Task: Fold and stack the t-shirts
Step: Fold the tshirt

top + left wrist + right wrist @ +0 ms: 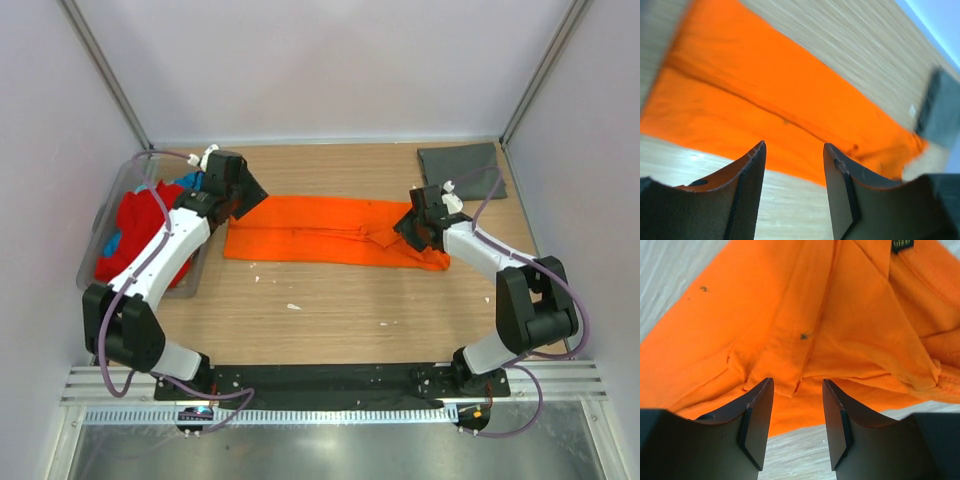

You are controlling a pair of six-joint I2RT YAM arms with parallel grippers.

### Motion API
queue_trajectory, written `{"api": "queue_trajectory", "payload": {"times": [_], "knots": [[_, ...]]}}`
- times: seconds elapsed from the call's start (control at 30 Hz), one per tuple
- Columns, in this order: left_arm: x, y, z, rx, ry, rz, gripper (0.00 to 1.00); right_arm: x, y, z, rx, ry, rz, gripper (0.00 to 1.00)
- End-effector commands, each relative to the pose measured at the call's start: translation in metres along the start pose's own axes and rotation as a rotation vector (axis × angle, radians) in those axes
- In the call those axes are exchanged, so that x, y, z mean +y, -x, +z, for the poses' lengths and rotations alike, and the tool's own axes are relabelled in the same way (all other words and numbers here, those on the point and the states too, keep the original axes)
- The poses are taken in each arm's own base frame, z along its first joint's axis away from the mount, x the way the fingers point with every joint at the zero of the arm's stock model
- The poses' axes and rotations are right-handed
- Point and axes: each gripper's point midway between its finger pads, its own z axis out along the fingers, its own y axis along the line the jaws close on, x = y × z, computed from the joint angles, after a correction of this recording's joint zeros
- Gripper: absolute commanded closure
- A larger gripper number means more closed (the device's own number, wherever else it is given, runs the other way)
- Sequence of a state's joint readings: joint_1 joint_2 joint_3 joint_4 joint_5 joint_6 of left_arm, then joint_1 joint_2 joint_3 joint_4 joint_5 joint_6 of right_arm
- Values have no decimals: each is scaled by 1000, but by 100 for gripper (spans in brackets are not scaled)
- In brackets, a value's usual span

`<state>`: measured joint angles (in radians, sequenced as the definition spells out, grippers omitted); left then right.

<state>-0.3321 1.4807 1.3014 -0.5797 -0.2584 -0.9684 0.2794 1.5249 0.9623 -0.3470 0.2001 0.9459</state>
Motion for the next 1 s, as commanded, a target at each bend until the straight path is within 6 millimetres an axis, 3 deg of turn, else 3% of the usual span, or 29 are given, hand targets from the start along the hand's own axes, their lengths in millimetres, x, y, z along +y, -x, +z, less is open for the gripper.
{"api": "queue_trajectory", "payload": {"times": [0.0, 0.13, 0.2, 0.33, 0.43, 0.57, 0.73, 0.97], "knots": [[-66, -20, -32, 107, -455, 243, 48, 19, 2, -1, -11, 89, 104, 50], [-55, -55, -35, 242, -510, 338, 48, 14, -8, 9, 5, 96, 141, 50], [-48, -61, -30, 261, -499, 375, 48, 14, -12, 13, 15, 96, 146, 50], [-34, -68, -7, 342, -468, 338, 48, 14, -13, 19, 7, 98, 149, 50], [-19, -75, 22, 475, -449, 223, 51, 12, -13, 21, 1, 91, 158, 51], [-5, -90, 41, 572, -411, 141, 53, 4, -23, 26, 21, 80, 191, 52], [5, -107, 48, 637, -391, 119, 53, 2, -27, 32, 26, 87, 226, 52], [9, -106, 49, 634, -366, 140, 52, 3, -33, 44, 36, 90, 247, 55]]}}
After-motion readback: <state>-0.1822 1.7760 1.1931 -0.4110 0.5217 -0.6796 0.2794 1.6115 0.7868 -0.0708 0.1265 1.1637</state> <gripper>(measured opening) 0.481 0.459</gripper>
